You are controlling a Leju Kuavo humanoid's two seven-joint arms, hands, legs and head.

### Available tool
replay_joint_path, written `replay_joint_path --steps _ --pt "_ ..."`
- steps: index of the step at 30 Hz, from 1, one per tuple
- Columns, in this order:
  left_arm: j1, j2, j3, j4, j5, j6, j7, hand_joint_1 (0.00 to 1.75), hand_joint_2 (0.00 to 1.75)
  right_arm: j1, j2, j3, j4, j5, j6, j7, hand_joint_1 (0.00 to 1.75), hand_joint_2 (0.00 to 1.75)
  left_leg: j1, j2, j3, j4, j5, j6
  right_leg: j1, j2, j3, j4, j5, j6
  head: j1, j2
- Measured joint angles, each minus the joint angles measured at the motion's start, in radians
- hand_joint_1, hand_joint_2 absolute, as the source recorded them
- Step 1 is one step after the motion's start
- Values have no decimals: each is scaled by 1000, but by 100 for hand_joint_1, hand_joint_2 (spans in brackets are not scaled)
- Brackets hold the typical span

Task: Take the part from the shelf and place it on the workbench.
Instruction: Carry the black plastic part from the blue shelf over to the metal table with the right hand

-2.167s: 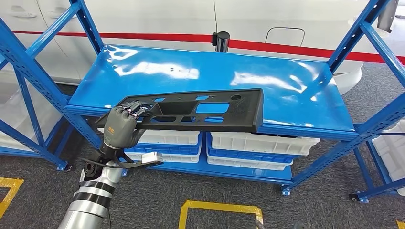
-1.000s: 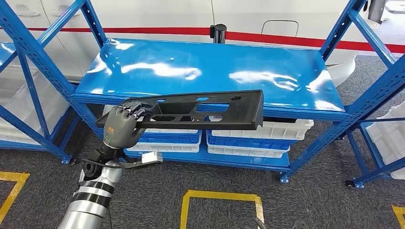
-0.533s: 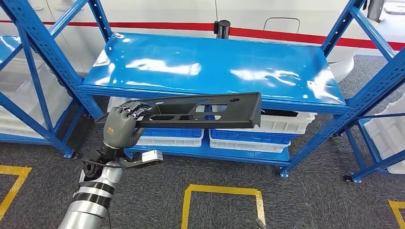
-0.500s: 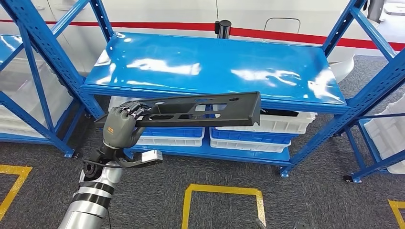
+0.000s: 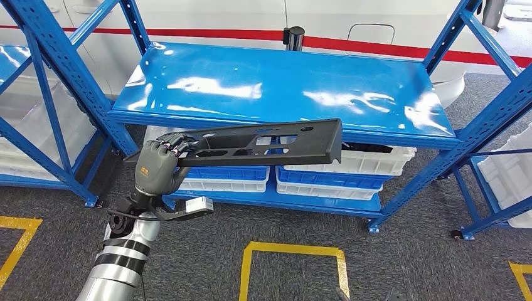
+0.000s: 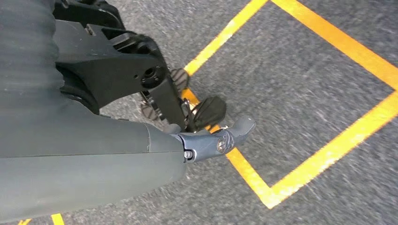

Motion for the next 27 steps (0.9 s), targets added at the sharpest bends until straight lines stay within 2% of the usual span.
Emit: replay_joint_path --steps 13,17,20,23,25,27 --pt "0 0 0 0 0 0 0 175 175 0 0 0 0 0 0 0 0 175 0 0 0 0 0 0 0 0 0 0 0 0 0 0" --pt "0 0 -1 0 0 0 1 175 175 0 0 0 0 0 0 0 0 175 -1 0 -5 0 4 6 2 0 -10 19 -21 -4 3 0" --pt "-1 0 -2 0 0 0 2 175 175 0 1 0 0 0 0 0 0 175 -1 0 -11 -1 9 13 2 0 -24 55 -49 -9 5 0" --pt "-1 0 -3 0 0 0 2 175 175 0 2 0 0 0 0 0 0 175 -1 0 -19 -1 14 17 2 0 -47 117 -84 -13 7 0" --pt "0 0 -4 2 0 0 3 175 175 0 2 0 0 0 0 0 0 175 -3 1 -35 0 25 19 2 0 -84 221 -132 -15 8 0" --pt "1 0 -5 4 0 0 4 175 175 1 2 0 0 0 0 0 0 175 -6 1 -57 0 41 18 2 0 -96 297 -165 -9 8 0"
